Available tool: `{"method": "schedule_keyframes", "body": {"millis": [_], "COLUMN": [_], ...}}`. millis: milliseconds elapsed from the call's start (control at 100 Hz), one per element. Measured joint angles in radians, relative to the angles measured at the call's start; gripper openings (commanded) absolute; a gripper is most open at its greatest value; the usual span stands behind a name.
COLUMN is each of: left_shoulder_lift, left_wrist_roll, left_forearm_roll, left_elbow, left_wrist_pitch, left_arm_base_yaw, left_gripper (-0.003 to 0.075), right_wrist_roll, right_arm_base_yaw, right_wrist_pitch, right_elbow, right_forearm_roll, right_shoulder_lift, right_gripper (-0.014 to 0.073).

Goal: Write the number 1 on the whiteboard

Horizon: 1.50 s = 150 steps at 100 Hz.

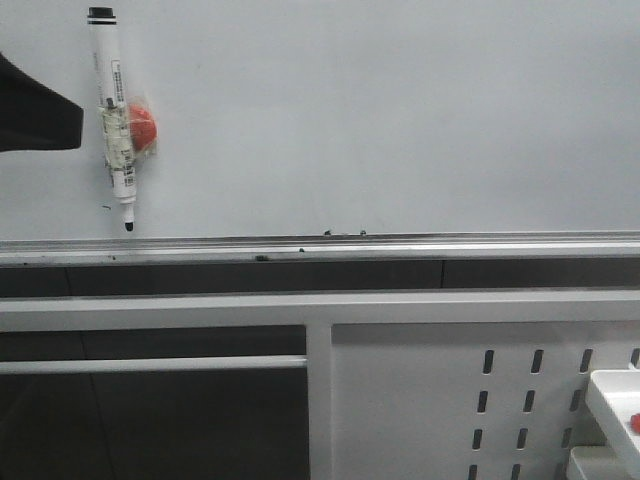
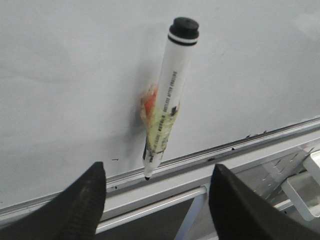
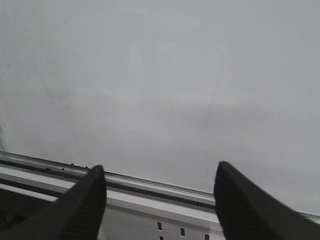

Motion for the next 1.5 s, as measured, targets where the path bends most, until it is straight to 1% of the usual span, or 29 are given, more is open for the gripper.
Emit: {"method": "schedule_keyframes", "body": {"millis": [130,350,510,720,910,1030,1310,1400,1500], "left_shoulder_lift": [0.068,0.156,0.22,0.291,0.338,0.372,0.436,0.44,0.442], "left_wrist_roll": [-0.046,-0.127,-0.211,-0.327,-0.346,-0.35,-0.35,-0.35,-0.353], "left_forearm_roll": [-0.012,-0.015,0.013,0.093,0.125,0.152,0.173,0.174,0.17], "left_elbow": [0.0,0.0,0.0,-0.002,-0.039,-0.065,-0.067,-0.067,-0.067], "left_wrist_pitch": [-0.063,-0.21,-0.271,-0.347,-0.368,-0.406,-0.424,-0.429,-0.442], "left_arm_base_yaw": [-0.041,-0.101,-0.105,-0.105,-0.105,-0.105,-0.114,-0.114,-0.114], "left_gripper": [0.04,0.04,0.04,0.04,0.04,0.04,0.0399,0.0364,0.0276], "right_wrist_roll": [0.0,-0.002,-0.002,-0.003,-0.003,-0.003,-0.003,-0.003,-0.003], "right_arm_base_yaw": [0.0,0.001,0.001,0.001,0.001,0.001,0.002,0.002,0.002], "right_wrist_pitch": [0.0,0.0,0.0,0.0,0.0,0.0,0.002,0.005,0.01], "right_elbow": [0.0,0.0,0.0,0.0,0.0,0.0,0.0,0.0,0.0], "right_forearm_roll": [0.0,-0.002,-0.002,-0.002,-0.002,-0.002,-0.002,-0.002,-0.002], "right_shoulder_lift": [0.0,0.0,0.0,0.0,0.0,0.0,0.0,0.0,0.0], "right_gripper": [0.0422,0.0422,0.0422,0.0422,0.0422,0.0422,0.0422,0.0422,0.0422]}}
